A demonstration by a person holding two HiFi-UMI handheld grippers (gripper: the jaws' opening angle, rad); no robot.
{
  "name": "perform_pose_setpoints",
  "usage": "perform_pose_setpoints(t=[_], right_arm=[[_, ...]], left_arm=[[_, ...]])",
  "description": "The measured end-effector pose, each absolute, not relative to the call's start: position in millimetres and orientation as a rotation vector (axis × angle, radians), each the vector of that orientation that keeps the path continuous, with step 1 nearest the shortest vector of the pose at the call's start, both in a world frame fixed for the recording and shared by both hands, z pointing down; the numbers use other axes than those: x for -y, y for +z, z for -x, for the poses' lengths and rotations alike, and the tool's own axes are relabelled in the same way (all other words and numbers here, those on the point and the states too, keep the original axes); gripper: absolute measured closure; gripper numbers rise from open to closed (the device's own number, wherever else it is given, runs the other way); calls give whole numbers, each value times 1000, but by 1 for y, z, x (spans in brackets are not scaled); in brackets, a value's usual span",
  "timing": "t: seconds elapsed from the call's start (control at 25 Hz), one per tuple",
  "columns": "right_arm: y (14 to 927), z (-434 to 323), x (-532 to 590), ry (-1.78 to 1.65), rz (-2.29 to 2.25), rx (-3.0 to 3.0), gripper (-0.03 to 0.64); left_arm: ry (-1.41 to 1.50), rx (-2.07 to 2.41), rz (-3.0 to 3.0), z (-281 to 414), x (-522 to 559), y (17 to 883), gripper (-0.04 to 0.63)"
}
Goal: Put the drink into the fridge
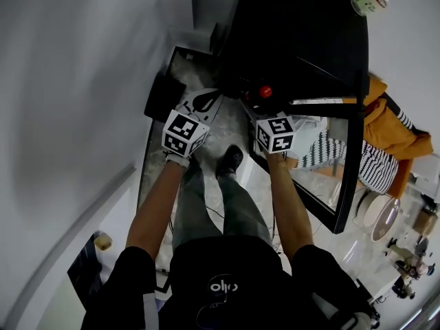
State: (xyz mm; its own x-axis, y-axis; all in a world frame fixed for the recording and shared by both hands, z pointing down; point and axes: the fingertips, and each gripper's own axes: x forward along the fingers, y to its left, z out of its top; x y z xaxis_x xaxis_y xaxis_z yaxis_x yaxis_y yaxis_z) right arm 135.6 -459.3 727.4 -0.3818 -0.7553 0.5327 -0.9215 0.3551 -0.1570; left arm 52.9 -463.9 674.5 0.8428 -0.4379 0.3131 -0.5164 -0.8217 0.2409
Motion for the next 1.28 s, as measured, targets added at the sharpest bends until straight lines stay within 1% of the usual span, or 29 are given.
perform_pose_setpoints(t=[0.32, 0.8, 1.0, 1.28], right_arm=[[761, -167, 488, 597, -1557, 2206, 304], [802, -221, 544, 417, -1716, 2194, 302], [819, -229, 560, 379, -1739, 2199, 304], [826, -226, 574, 368, -1750, 2201, 302]], left_arm=[[343, 717, -2717, -67, 468, 690, 589], [282, 710, -2832, -111, 485, 738, 589], [256, 705, -2864, -121, 490, 754, 589], [262, 714, -2869, -113, 489, 769, 589]])
